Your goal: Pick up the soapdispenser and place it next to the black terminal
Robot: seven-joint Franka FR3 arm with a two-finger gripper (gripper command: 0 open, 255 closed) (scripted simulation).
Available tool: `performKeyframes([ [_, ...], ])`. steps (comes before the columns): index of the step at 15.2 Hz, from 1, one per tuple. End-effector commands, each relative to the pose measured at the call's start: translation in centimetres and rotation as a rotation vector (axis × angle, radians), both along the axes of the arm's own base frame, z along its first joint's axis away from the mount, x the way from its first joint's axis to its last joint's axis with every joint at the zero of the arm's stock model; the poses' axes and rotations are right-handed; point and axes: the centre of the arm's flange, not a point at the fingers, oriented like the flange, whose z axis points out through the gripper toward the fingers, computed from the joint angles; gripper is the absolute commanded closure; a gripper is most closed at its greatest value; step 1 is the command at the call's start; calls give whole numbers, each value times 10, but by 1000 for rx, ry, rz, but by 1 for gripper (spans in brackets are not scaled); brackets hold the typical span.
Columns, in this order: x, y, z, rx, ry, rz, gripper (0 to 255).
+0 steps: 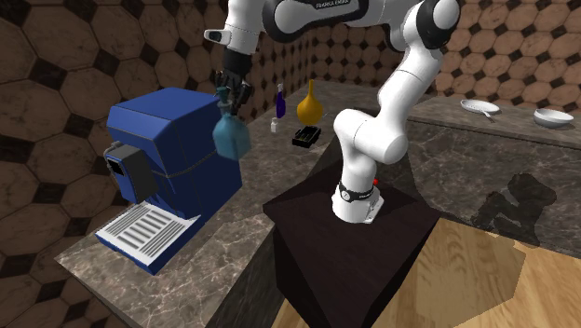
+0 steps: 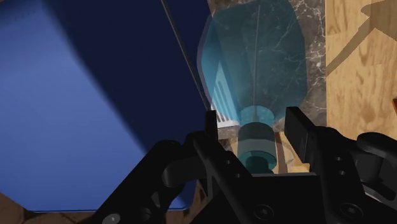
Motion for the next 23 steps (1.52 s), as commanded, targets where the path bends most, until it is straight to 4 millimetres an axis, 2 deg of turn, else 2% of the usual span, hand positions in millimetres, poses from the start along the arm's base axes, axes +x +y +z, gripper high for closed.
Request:
performKeyframes([
  [1,0,-1,10,0,0,0,255],
  [2,0,-1,12,0,0,0,255],
  [23,-266,-76,14,0,0,0,255],
])
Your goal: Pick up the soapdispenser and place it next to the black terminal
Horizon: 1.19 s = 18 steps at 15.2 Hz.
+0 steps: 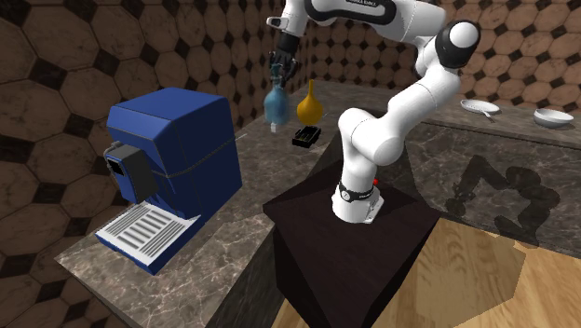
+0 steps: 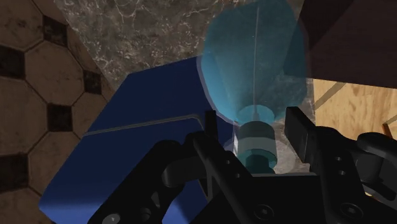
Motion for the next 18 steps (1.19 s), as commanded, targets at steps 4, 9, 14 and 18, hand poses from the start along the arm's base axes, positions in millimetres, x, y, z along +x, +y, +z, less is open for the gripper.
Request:
performKeyframes([
  [4,-64,-16,-2,0,1,2,255],
  [9,-128,-34,-2,0,1,2,255],
  [14,-191,-52,-1,0,1,2,255],
  [18,-207,-56,-17,0,1,2,255],
])
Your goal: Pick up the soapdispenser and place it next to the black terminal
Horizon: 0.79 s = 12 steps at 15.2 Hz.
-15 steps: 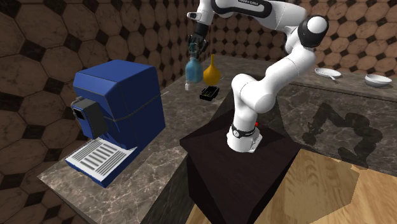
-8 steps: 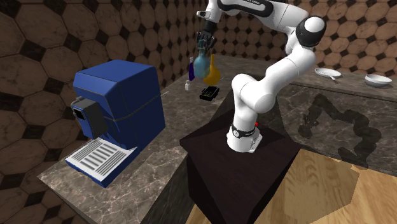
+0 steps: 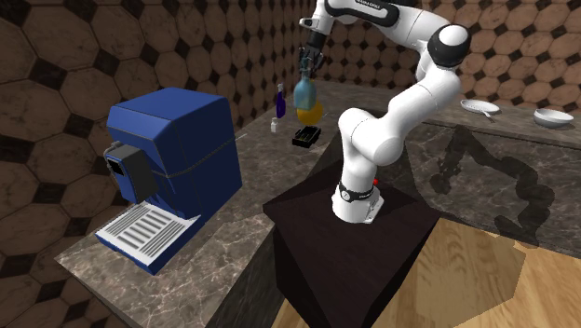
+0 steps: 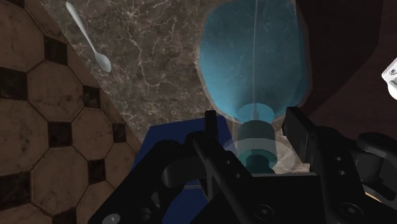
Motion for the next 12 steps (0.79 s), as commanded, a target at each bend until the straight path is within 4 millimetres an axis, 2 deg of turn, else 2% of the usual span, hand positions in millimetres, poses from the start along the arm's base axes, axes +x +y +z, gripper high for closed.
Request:
performKeyframes([
  [1,-2,-1,-10,0,0,0,255],
  [12,-2,-1,-69,0,0,0,255],
])
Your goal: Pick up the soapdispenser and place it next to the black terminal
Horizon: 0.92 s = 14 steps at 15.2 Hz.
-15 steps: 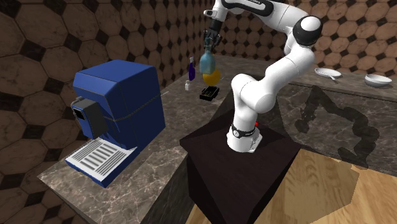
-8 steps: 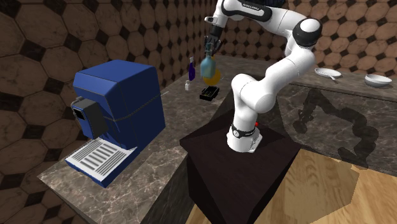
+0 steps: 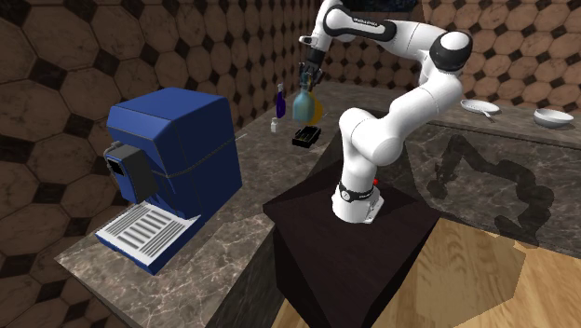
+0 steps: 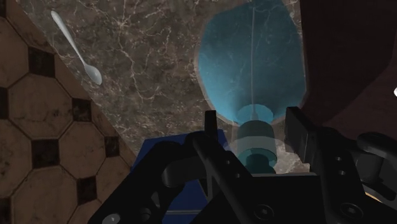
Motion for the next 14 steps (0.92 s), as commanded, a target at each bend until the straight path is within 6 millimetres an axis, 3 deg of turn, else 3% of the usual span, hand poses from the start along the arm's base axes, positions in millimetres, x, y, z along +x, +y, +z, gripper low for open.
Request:
performKeyframes([
  [1,0,0,-11,-1,0,0,255],
  [14,0,0,-80,-1,0,0,255],
])
